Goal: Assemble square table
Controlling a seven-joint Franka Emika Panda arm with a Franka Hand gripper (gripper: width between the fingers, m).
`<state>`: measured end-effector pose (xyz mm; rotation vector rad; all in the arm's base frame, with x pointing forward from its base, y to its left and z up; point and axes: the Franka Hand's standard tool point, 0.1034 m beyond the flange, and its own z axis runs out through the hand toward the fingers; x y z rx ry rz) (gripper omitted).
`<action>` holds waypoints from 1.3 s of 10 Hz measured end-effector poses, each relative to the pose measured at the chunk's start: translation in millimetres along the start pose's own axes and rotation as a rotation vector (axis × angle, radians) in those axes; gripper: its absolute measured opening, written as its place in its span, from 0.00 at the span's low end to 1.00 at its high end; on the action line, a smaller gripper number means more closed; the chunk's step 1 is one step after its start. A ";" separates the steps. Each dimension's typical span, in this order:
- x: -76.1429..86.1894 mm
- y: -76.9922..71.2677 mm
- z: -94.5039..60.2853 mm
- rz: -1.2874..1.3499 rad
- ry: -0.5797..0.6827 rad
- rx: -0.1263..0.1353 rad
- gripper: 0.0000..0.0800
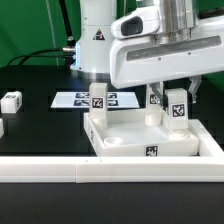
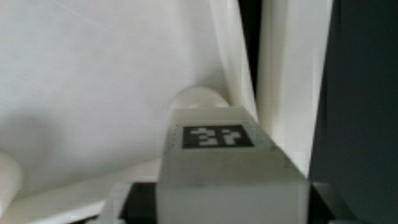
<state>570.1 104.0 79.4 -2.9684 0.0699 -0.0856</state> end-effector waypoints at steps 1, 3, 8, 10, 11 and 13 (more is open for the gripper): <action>0.8 0.1 1.5 0.030 0.002 0.000 0.36; 3.5 -1.7 2.1 0.198 0.021 0.000 0.36; 6.7 -11.0 4.3 0.742 0.051 0.014 0.36; 5.0 -16.2 5.8 0.933 0.049 0.016 0.36; 4.9 -17.5 6.1 0.995 0.047 0.018 0.36; 5.9 -16.8 5.7 1.096 0.042 0.025 0.36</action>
Offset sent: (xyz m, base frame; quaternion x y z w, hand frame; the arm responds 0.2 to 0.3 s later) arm -0.0023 0.0090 -0.0169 -0.0038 0.0014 0.2691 0.9631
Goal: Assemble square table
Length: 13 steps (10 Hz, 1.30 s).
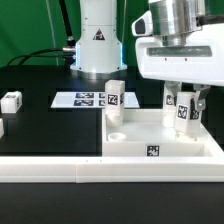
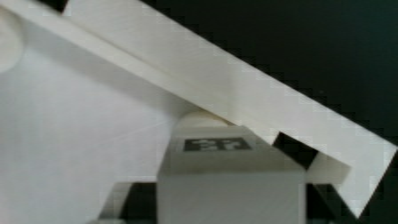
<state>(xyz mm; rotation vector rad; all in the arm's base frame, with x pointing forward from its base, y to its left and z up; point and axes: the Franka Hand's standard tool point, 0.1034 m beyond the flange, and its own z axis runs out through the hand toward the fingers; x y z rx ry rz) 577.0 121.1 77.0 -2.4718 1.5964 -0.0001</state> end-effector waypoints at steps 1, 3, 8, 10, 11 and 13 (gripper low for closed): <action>1.1 0.2 -0.2 0.036 -0.003 0.003 0.36; 0.9 0.2 -0.1 0.034 -0.004 0.003 0.45; -1.1 -1.1 0.0 -0.228 -0.015 -0.008 0.80; -0.6 -1.0 0.0 -0.363 -0.014 -0.007 0.81; 0.0 -0.9 -0.1 -0.454 -0.014 -0.006 0.81; 0.3 -0.9 -0.2 -0.606 -0.011 -0.009 0.81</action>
Offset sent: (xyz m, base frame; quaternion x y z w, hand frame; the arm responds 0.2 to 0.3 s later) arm 0.0000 0.0000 0.0000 0.0000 0.0000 0.0000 1.0000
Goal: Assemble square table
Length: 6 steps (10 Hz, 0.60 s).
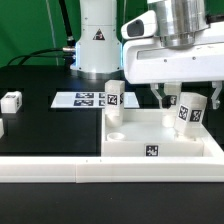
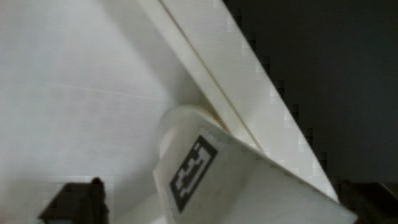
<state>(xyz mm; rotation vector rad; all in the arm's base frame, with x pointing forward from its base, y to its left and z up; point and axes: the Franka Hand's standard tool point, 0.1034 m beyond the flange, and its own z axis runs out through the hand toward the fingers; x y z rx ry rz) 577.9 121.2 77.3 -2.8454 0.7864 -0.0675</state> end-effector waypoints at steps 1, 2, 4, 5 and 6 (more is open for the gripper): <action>-1.5 -3.0 -0.3 -0.063 0.004 -0.017 0.81; -3.0 -5.6 -0.8 -0.189 0.006 -0.044 0.81; -3.9 -9.2 -1.8 -0.422 0.012 -0.086 0.81; -3.9 -9.0 -1.8 -0.492 0.011 -0.092 0.81; -3.7 -8.4 -1.5 -0.562 0.011 -0.094 0.81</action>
Offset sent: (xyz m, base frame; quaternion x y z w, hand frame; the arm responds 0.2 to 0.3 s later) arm 0.0044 -0.0005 0.0026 -0.0880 0.0180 -0.3170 0.9442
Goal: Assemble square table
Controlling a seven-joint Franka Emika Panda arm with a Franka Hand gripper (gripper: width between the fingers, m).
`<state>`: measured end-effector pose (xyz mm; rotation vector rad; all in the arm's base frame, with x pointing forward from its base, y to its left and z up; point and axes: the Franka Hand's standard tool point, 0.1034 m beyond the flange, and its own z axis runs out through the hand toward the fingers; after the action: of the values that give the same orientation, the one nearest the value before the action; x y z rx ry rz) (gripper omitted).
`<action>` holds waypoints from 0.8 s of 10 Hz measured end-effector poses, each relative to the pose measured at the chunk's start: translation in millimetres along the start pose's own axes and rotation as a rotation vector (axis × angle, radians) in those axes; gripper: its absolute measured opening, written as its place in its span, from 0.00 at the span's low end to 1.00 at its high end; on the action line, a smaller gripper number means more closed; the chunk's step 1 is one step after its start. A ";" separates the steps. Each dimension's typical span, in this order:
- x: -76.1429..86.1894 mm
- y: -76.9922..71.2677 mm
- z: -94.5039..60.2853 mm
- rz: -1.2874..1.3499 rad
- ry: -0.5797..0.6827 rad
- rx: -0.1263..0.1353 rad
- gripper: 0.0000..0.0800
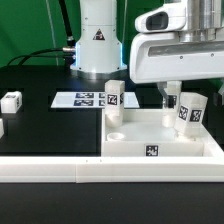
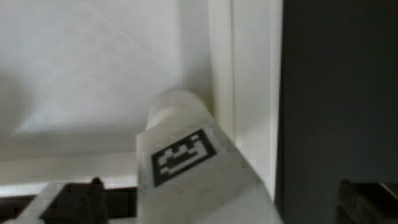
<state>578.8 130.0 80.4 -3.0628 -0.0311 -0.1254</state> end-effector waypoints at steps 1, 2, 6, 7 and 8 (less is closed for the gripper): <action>-0.1 0.1 0.3 -0.069 0.003 0.000 0.81; -0.1 -0.2 0.5 -0.120 0.004 0.000 0.81; -0.7 4.4 1.9 -0.293 0.008 -0.002 0.69; -0.7 4.4 1.9 -0.291 0.008 -0.002 0.52; -0.5 5.0 1.8 -0.291 0.008 -0.003 0.52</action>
Offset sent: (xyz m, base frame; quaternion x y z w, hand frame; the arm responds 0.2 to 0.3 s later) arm -0.0043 0.0000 -0.0028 0.0060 0.0137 -0.1919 0.9813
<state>578.6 125.1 78.2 -3.0401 -0.4760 -0.1545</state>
